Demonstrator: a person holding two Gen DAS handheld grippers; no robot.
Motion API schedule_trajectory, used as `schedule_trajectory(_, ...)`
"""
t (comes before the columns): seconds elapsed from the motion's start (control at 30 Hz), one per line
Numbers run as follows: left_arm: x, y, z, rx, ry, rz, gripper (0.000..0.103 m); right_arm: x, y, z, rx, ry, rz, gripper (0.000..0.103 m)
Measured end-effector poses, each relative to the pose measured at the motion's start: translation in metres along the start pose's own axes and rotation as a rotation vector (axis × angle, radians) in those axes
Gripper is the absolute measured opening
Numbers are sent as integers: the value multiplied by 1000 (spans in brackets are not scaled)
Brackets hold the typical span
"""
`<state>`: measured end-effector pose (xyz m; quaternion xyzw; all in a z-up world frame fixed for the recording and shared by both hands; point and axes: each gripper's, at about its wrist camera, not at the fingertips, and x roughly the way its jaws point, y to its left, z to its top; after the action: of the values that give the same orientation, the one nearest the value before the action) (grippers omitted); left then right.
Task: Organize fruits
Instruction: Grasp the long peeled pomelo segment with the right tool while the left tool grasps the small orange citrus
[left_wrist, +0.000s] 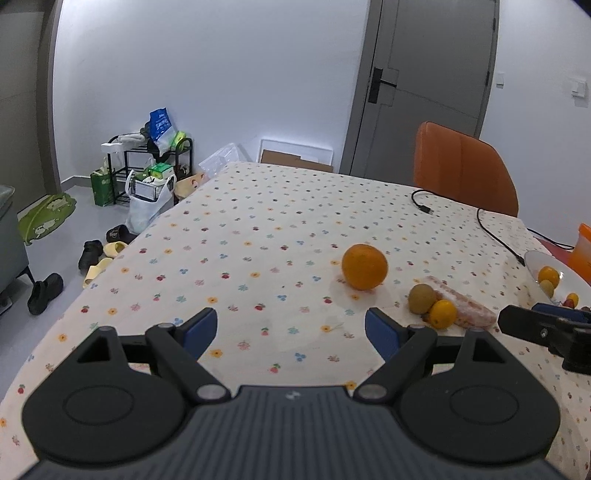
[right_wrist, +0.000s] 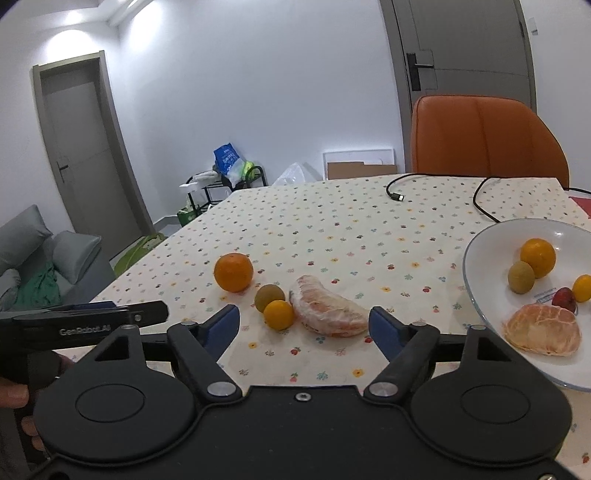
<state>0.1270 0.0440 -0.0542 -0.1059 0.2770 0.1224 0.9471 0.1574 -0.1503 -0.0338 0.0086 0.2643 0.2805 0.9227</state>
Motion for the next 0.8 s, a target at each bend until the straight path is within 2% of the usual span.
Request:
schedule_trajectory(0.27, 9, 7, 1, -16, 12, 11, 86, 16, -9, 3, 0, 20, -25, 76)
schedule_trajectory(0.8, 26, 8, 3, -38, 40, 26, 86, 53, -15, 6, -50, 91, -45, 68)
